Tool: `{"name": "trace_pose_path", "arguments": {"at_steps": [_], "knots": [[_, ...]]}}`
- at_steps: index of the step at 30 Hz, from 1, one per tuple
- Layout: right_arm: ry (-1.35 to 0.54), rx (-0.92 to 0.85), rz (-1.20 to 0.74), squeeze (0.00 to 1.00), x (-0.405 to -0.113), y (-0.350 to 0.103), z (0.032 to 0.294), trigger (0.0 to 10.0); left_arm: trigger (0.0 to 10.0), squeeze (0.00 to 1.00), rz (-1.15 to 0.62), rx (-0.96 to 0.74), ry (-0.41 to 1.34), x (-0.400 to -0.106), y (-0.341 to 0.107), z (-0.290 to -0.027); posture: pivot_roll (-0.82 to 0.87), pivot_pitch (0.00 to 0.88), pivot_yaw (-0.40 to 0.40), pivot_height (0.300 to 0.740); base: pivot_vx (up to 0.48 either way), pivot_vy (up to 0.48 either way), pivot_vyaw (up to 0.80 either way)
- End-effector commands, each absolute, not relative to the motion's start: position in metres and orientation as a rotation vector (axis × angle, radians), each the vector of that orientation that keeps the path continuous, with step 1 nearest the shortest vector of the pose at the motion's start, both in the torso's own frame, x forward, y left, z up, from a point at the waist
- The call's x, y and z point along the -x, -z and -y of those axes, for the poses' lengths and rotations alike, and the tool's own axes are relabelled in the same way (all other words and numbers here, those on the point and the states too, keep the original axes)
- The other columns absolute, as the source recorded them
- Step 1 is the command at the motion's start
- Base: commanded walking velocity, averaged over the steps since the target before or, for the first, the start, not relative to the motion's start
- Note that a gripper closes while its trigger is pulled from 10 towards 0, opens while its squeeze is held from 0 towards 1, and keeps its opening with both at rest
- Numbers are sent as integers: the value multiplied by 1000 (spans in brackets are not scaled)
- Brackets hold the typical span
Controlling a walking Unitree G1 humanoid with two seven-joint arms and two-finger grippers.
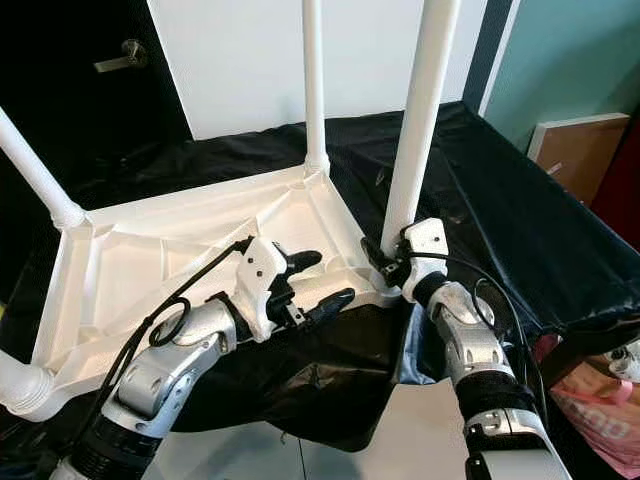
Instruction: Building children table
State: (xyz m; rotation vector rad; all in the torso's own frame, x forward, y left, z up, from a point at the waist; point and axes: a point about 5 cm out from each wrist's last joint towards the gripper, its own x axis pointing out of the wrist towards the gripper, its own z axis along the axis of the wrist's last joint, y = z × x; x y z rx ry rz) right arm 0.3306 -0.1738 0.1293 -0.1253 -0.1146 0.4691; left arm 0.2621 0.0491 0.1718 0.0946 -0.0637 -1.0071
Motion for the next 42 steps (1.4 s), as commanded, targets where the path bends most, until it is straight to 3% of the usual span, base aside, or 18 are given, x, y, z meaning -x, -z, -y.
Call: {"name": "trace_pose_path", "arguments": {"at_steps": [1,22,34,35,36,42], "knots": [[-449,113,73,0,-326,-119,171,10000,10000,0,59,-97,1047,-262,-170,-49,-162,0,27,740,0,0,0],[158,-34,133,0,-295,-118,164,10000,10000,0,42,-86,1043,-258,-166,-51,-155,0,16,740,0,0,0],[186,-40,105,0,-293,-119,154,10000,10000,0,48,-81,1035,-256,-166,-50,-145,0,-3,740,0,0,0],[185,-35,110,357,-293,-120,154,10000,10000,0,48,-81,1035,-256,-166,-49,-145,0,-4,740,0,0,0],[170,-41,119,1000,-293,-122,153,10000,10000,0,49,-81,1035,-257,-166,-49,-146,0,-4,740,0,0,0],[107,-37,166,1000,-294,-131,149,10000,10000,0,54,-82,1039,-256,-168,-48,-151,0,-4,740,0,0,0]]}}
